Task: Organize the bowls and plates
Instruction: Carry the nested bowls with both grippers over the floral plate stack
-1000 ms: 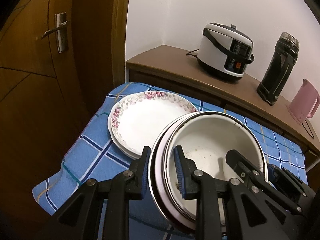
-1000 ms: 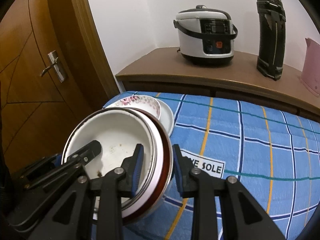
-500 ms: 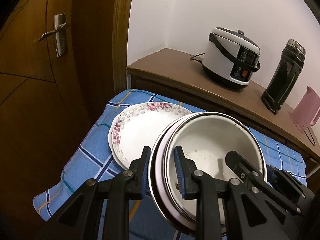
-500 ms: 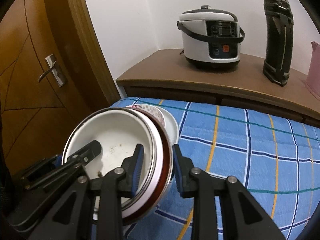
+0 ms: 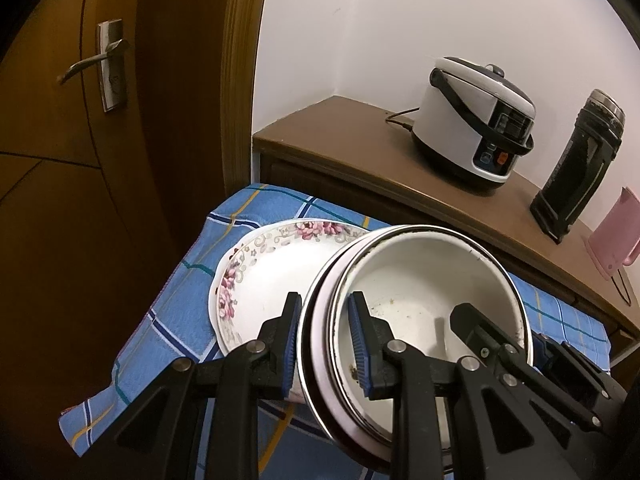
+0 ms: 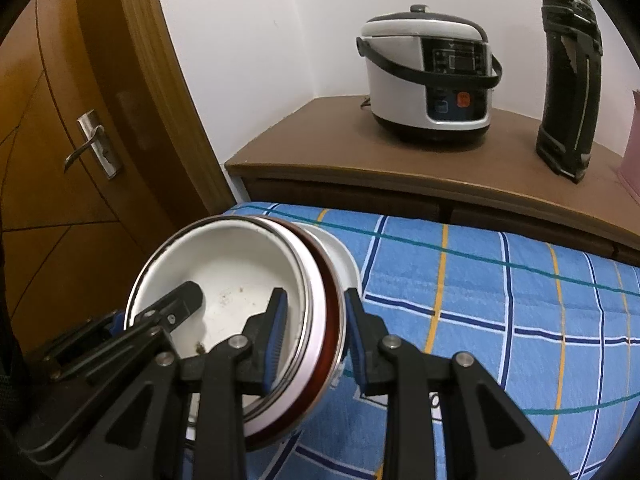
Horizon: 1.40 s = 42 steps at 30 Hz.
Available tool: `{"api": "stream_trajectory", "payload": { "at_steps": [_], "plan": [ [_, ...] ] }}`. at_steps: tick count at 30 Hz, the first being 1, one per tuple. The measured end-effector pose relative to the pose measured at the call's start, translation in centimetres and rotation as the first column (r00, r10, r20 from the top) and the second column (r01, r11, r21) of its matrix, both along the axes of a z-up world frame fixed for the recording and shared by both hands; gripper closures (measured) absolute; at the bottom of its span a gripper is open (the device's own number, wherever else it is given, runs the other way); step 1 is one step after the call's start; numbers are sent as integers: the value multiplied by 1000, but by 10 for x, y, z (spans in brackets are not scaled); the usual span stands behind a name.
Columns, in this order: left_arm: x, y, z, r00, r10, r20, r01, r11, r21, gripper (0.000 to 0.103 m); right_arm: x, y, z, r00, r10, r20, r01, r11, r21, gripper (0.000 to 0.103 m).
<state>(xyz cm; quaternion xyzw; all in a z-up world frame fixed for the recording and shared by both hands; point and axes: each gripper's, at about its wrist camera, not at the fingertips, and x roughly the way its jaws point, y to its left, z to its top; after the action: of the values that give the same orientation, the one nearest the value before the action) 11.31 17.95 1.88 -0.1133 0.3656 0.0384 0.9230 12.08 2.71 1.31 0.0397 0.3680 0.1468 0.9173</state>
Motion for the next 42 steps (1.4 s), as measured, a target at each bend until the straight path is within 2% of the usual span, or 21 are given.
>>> {"api": "stream_trajectory", "payload": {
  "at_steps": [17, 24, 27, 33, 42],
  "plan": [
    [28, 7, -7, 1000, 7, -20, -8, 1000, -14, 76, 27, 6, -6, 1000, -5, -29, 5, 1000, 5, 74],
    [37, 14, 11, 1000, 19, 10, -19, 1000, 6, 76, 36, 13, 10, 1000, 13, -5, -13, 1000, 21, 74],
    [39, 17, 14, 999, 31, 17, -31, 999, 18, 76, 39, 17, 7, 1000, 21, -19, -21, 999, 33, 74],
    [44, 24, -3, 998, 47, -29, -46, 999, 18, 76, 46, 22, -9, 997, 37, -64, -35, 999, 28, 74],
    [45, 32, -13, 997, 61, -52, -61, 998, 7, 76, 52, 30, -12, 995, 52, -88, -51, 999, 12, 74]
  ]
}}
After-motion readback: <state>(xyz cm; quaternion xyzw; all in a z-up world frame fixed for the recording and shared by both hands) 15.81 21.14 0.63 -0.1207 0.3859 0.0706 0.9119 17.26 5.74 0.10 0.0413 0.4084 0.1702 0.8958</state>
